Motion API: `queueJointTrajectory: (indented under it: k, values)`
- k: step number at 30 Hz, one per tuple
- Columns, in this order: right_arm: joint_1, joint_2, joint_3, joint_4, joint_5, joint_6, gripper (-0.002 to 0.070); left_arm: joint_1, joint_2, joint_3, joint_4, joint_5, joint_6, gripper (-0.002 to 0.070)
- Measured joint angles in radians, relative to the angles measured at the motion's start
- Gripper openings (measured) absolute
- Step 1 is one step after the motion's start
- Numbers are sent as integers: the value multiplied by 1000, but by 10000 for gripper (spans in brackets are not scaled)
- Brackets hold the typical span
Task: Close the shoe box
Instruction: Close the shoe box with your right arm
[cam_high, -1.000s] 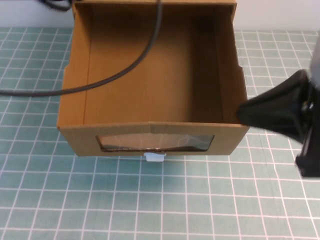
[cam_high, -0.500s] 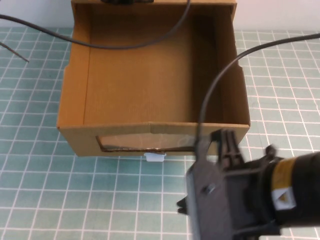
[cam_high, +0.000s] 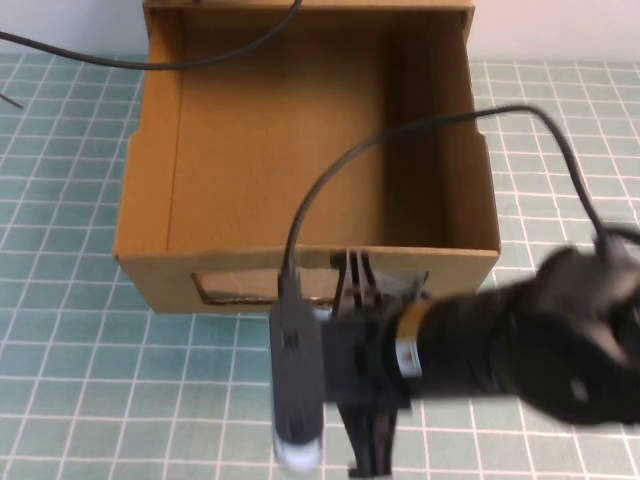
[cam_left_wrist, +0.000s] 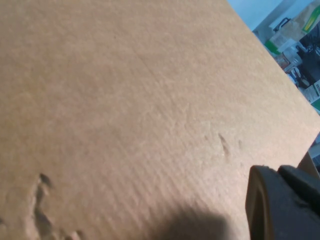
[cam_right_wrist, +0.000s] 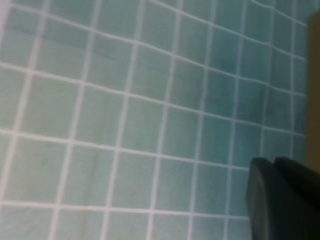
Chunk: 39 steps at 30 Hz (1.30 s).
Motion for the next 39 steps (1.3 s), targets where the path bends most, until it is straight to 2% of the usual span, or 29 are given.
queueJointTrajectory:
  k: [3, 9, 12, 21, 29, 34, 39]
  values:
    - [-63, 45, -79, 72, 40, -51, -11, 0, 0, 0, 0, 1, 0, -3]
    - [-221, 163, -256, 302, 165, -289, -13, 0, 0, 0, 0, 1, 2, -3]
    - [-283, 235, -363, 386, 225, -352, -14, 0, 0, 0, 0, 4, 2, -3]
    - [-386, 410, -641, 436, 266, -391, -17, 0, 0, 0, 0, 14, 2, -3]
    - [-357, 403, -657, 377, 353, -402, -15, 0, 0, 0, 0, 18, 2, -3]
    - [-271, 363, -623, 266, 391, -380, -14, 0, 0, 0, 0, 19, 2, -3]
    - [-189, 278, -488, 216, 373, -370, -14, 0, 0, 0, 0, 19, 2, -3]
